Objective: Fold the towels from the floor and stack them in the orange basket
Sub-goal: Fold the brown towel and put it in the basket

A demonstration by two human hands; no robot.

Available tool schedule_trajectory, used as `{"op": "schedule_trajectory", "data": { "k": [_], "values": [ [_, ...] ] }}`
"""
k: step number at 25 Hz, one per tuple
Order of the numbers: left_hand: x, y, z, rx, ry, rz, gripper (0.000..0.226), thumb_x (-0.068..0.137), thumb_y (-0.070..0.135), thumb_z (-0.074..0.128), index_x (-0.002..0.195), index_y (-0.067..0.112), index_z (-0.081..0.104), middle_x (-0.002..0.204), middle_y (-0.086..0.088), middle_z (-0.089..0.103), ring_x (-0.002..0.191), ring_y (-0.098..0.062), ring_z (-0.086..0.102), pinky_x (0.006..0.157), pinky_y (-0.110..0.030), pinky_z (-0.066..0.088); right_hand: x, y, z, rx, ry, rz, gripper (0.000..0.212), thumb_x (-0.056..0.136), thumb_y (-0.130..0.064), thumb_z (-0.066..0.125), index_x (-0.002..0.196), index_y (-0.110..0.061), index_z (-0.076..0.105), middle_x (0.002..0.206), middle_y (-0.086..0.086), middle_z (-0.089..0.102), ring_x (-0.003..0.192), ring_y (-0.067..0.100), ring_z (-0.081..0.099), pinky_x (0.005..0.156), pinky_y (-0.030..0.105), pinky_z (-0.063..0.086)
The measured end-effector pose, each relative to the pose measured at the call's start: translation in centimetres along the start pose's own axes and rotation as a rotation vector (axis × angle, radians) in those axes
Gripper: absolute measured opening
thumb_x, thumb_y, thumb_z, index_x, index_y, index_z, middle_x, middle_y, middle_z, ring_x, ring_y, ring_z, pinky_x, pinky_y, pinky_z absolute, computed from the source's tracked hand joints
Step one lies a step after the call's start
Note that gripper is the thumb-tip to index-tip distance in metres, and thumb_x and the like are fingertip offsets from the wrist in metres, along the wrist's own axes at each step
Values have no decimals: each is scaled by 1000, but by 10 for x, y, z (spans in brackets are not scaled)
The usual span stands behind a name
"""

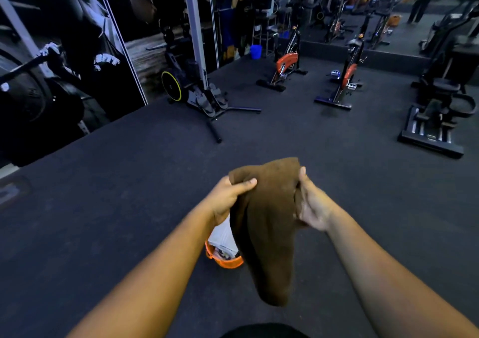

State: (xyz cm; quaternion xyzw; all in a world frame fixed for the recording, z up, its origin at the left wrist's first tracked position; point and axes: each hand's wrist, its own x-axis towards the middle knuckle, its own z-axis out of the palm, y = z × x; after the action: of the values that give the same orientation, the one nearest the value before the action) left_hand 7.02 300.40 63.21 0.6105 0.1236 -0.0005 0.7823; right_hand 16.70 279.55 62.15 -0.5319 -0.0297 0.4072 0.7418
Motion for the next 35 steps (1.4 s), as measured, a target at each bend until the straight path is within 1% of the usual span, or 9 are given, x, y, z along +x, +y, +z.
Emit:
{"op": "schedule_trajectory", "data": {
  "k": [4,6,9,15,20,23,27,30,35],
  "values": [
    [7,11,-12,6,-55,-47,45,92,12,72,135,8,58,130,-16,68,122,-30,65,108,-49,49,-14,31,-14,-163,-82,116,68,74,-45,85,127,-7,66,130,19,67,119,28,67,99,39,55],
    [3,-2,-22,130,-79,-120,57,88,11,77,139,15,52,129,-12,69,117,-29,68,94,-43,57,-12,29,-15,-77,7,-34,54,83,-23,77,132,-5,63,128,20,68,112,27,70,93,36,59],
    [-2,-8,-28,298,-25,-120,28,100,18,63,127,14,61,111,-12,74,94,-27,71,69,-37,59,-11,24,-18,7,79,-57,42,94,-29,67,131,-8,64,121,16,72,106,27,72,88,40,61],
    [3,14,-7,-25,200,-23,24,106,19,50,126,18,64,121,-10,73,114,-22,70,102,-44,52,-10,19,-14,158,202,-121,21,92,-37,67,90,-16,64,103,14,67,84,22,70,77,37,59],
    [3,17,13,-17,133,43,24,109,19,45,126,25,60,126,-8,69,116,-20,67,99,-39,54,-6,40,-16,22,65,236,82,91,-80,27,129,-19,64,132,13,67,122,31,64,108,51,47],
    [4,23,12,102,186,80,21,108,22,46,122,27,61,123,-6,69,116,-22,67,99,-40,55,-13,38,-4,133,45,145,62,92,-53,59,137,-11,59,130,16,68,122,31,65,109,50,45],
    [12,23,-9,413,319,165,17,106,30,49,116,28,63,114,1,71,107,-18,67,100,-46,54,-5,8,-1,143,201,-10,52,89,-17,73,137,-6,58,120,19,72,107,32,71,84,45,60],
    [20,31,-13,576,434,137,18,107,34,47,118,22,56,116,2,63,109,-17,61,100,-42,51,6,-13,-3,124,331,19,49,89,-17,74,134,-5,60,119,17,73,101,30,72,80,46,60],
    [27,45,-36,456,311,-29,34,99,43,59,127,23,58,122,-2,67,113,-21,65,103,-47,51,0,-36,-4,-7,158,133,47,87,-23,74,131,-11,64,107,9,75,88,23,72,79,41,59]
  ]
}}
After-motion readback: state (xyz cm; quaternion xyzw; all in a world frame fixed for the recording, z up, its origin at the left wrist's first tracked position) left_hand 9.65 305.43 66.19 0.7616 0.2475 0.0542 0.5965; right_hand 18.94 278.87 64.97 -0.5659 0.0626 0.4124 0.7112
